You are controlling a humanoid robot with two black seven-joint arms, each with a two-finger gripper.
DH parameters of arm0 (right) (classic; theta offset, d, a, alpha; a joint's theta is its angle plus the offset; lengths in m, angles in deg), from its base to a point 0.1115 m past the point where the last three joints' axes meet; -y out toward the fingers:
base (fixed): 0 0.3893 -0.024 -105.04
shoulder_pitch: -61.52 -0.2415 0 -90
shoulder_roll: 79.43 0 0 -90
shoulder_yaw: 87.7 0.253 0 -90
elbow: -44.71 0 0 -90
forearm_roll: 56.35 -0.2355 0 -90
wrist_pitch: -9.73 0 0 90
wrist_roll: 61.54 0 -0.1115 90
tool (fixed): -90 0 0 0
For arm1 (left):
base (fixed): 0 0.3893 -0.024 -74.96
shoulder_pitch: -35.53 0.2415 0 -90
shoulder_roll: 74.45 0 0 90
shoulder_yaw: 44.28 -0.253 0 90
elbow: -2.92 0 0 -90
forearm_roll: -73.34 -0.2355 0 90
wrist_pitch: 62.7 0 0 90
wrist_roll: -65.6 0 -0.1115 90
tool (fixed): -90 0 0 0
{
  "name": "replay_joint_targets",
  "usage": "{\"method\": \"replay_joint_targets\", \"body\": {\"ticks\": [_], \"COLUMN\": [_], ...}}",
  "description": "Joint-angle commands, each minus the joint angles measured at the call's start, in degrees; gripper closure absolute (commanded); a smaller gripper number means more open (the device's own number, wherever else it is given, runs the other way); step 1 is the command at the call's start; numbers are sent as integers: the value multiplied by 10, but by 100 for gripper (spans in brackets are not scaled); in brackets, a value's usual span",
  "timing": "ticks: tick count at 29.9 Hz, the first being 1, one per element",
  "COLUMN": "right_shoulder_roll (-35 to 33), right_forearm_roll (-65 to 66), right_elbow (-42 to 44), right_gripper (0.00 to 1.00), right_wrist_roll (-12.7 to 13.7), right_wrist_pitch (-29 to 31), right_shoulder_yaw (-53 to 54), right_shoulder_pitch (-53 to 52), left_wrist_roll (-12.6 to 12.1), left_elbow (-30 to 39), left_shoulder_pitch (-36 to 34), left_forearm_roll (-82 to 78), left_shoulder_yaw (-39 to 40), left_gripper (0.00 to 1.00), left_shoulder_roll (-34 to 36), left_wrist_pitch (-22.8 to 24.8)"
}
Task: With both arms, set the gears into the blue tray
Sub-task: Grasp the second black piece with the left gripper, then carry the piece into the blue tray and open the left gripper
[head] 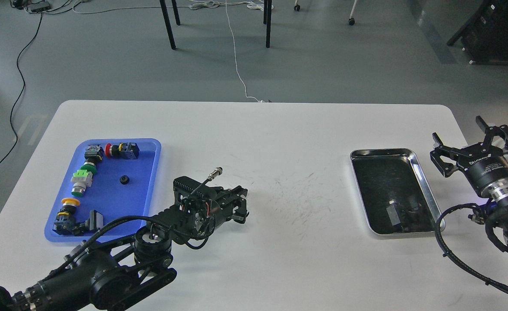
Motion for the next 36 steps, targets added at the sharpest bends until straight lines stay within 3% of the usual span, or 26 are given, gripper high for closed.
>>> {"method": "replay_joint_targets", "body": {"ticks": [1, 4, 8, 12, 16, 24, 36], "right_shoulder_roll": [-1, -1, -1, -1, -1, -2, -5], "right_forearm_roll": [1, 1, 2, 2, 3, 3, 3], "right_elbow": [-6, -18, -35, -51, -55, -54, -52], "right_gripper": [4, 4, 3, 4, 3, 3, 3], "right_wrist_roll": [0, 0, 0, 0, 0, 0, 0], "right_wrist_pitch": [0, 0, 0, 0, 0, 0, 0], "right_shoulder_yaw": [-21, -31, -32, -32, -33, -32, -32], "right_shoulder_pitch": [-11, -18, -24, -24, -24, -24, -24], "left_wrist_roll": [-2, -15, -28, -33, -23, -11, -16], "left_elbow": [42, 79, 110, 137, 159, 180, 146], "left_shoulder_pitch": [-39, -80, -107, -98, -51, 34, 49], "left_forearm_roll": [0, 6, 159, 311, 423, 495, 533], "left_shoulder_yaw": [13, 21, 22, 29, 22, 27, 19], "left_gripper": [94, 93, 93, 93, 91, 91, 87], "left_shoulder_roll": [48, 111, 221, 322, 390, 391, 342], "left_wrist_pitch": [2, 4, 2, -6, -55, -57, -51]}}
